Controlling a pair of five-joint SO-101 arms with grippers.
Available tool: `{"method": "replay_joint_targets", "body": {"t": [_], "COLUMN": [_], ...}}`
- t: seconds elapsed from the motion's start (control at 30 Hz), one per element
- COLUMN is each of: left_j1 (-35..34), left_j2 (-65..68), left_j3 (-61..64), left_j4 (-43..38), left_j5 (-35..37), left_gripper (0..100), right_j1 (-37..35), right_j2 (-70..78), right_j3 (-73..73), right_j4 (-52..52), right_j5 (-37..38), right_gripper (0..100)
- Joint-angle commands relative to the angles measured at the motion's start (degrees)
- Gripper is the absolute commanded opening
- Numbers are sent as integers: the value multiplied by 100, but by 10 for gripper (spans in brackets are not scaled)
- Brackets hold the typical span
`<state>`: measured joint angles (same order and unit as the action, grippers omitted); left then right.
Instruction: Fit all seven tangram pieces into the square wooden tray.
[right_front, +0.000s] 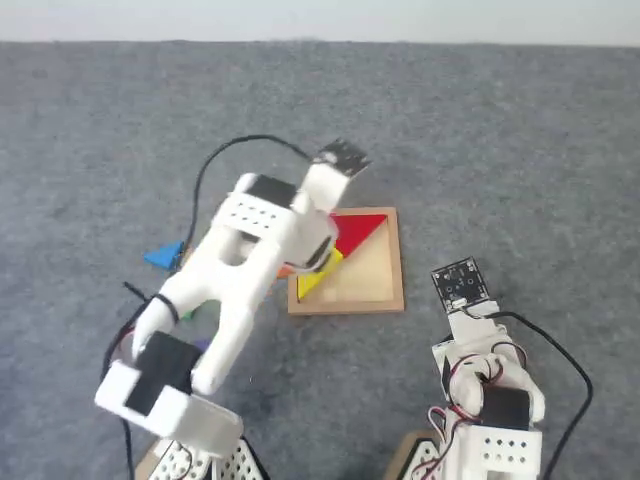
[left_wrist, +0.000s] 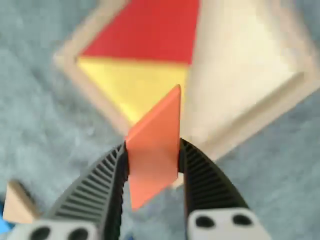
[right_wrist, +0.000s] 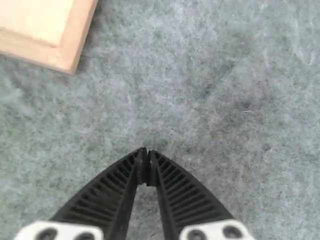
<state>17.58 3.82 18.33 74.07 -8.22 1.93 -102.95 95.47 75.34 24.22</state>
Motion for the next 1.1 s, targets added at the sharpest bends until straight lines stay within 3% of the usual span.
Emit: {"method": "replay_joint_targets", "body": {"t": [0.0, 0.3, 0.57, 0.87, 1.07], "left_j1": [589, 914, 985, 1037, 1055], "left_j2": [580, 3051, 4290, 5495, 5530], "left_j3": [-1200, -3996, -6492, -8004, -7960], "left_j4": [97, 897, 1899, 2646, 2655], "left_j5": [703, 2101, 2629, 2690, 2690], "left_gripper": [12, 12, 13, 16, 66], "right_j1": [-22, -22, -22, -22, -22], "right_j2": [-92, -92, -92, -92, -92], "right_j3": [97, 97, 97, 97, 97], "right_j4": [4, 4, 4, 4, 4], "right_j5": [44, 44, 44, 44, 44], "right_gripper": [8, 8, 8, 8, 8]}}
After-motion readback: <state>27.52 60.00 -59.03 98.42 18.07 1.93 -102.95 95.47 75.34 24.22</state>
